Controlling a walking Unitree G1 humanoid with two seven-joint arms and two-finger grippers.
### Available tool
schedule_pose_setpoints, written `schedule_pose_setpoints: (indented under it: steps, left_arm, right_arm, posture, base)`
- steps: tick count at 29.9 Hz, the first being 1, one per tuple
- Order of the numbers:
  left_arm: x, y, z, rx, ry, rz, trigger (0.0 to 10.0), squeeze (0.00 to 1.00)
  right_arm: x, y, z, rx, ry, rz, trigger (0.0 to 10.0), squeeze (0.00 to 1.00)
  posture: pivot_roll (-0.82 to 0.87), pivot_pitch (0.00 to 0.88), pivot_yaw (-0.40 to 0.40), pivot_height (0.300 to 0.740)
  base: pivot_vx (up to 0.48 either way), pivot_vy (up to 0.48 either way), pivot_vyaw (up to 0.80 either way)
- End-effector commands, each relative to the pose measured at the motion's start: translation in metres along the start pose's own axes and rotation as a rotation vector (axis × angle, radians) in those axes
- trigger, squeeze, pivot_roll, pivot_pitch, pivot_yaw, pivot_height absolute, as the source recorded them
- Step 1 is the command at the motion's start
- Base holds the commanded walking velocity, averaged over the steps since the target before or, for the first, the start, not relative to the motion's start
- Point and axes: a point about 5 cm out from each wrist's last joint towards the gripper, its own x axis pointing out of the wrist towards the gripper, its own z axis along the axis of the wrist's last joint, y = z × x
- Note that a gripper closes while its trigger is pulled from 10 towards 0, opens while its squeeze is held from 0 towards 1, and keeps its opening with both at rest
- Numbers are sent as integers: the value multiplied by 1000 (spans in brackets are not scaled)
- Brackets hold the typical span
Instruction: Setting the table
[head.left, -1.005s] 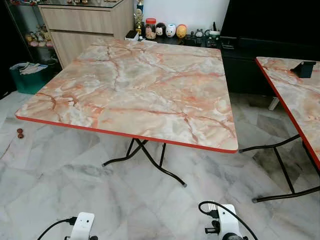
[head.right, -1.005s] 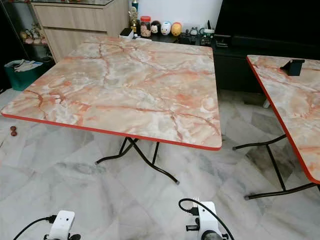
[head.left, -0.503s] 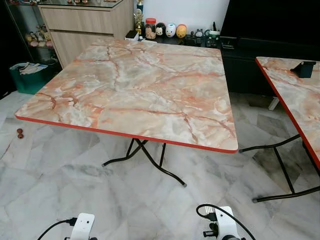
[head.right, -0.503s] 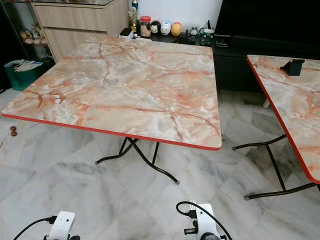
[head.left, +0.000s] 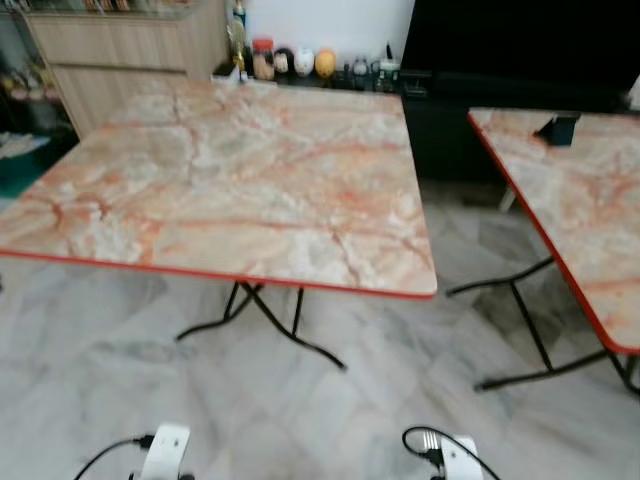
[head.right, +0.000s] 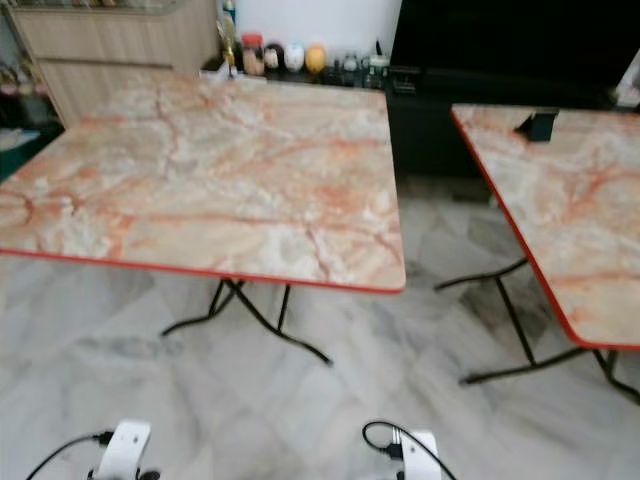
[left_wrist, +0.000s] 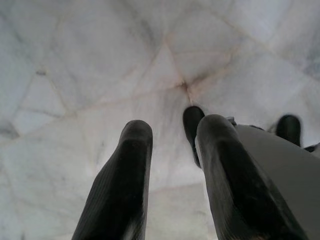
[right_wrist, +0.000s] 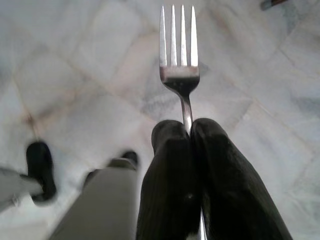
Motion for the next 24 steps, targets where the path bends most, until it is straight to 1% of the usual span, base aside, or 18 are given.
schedule_pose_setpoints:
  steps: [1,6,8,17,24]
  left_arm:
    - [0,-3,-1,-1,0,-9,10000,0]
    - [0,-2,-2,6,3,-10,10000,0]
    - [0,-2,-2,7,2,-10,10000,0]
    - [0,-1,-1,11,1,-10,10000,0]
    - [0,-2,1,9,-1,-11,10000,0]
  right_arm:
    - [-1,-8,-3,21,2,-22,10000,0]
    - [-2,-11,-8,40,12,-24,10000,0]
    - [-2,-11,-10,32,21,-27,10000,0]
    - [-3,-11,-13,44,29,-30,10000,0]
    - [-4,-14,-15,54,31,-45,10000,0]
  posture:
    - [31,0,-43,740]
    - [27,0,-41,740]
    - [25,0,-39,740]
    - [23,0,-34,740]
    - [26,0,-36,740]
  base:
    - [0,-255,0]
    - [0,-255,0]
    - [0,-257,0]
    - [0,-256,0]
    - [0,-267,0]
